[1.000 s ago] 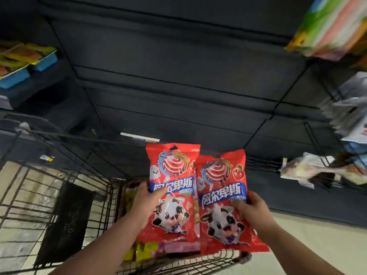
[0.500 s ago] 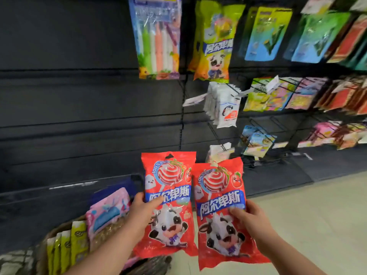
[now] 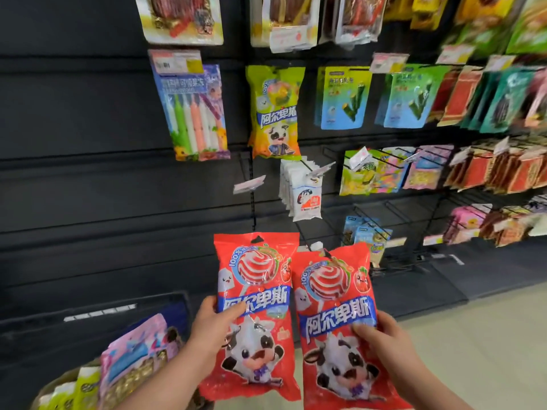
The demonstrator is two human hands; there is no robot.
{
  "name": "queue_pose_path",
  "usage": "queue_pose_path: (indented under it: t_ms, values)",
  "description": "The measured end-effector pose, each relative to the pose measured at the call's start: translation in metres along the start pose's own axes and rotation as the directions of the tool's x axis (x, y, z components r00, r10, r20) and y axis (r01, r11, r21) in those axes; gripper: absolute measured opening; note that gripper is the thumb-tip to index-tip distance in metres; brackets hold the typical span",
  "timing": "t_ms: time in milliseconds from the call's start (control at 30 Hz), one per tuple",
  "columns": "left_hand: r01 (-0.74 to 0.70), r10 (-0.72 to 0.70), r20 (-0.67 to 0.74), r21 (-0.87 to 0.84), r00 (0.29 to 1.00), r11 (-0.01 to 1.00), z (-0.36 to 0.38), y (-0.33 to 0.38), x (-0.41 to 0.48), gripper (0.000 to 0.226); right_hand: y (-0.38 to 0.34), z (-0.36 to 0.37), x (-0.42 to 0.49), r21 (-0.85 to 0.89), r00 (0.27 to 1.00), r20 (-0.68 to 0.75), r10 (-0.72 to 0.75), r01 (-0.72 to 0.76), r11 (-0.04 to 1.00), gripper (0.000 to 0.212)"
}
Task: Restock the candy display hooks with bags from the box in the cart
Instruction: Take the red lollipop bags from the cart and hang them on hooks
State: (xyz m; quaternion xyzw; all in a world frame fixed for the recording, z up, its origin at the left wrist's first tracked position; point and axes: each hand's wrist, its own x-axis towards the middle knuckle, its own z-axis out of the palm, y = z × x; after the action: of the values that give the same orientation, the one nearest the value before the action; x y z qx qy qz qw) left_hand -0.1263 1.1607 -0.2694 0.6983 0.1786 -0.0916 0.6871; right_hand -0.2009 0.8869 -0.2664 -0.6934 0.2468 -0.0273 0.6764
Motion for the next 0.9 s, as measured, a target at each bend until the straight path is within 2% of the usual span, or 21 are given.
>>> queue_pose_path:
  t_ms: [400,700,900]
  values:
    - [0.002,-0.011,-0.124,-0.068,0.992,0.998,-0.030,0.025,0.070,0.022,-0.031,0.054,0.082,-0.068,0.994,0.107,0.015,-0.007,0.998,0.021]
    - [0.003,-0.016,-0.161,-0.078,0.987,0.997,-0.056,0.041,0.140,0.033,-0.057,0.121,0.158,-0.076,0.984,0.177,0.004,0.010,0.997,0.017]
    - [0.007,-0.027,-0.206,-0.098,0.978,0.995,-0.070,0.042,0.168,0.032,-0.063,0.149,0.191,-0.056,0.974,0.226,0.003,0.010,0.998,0.013]
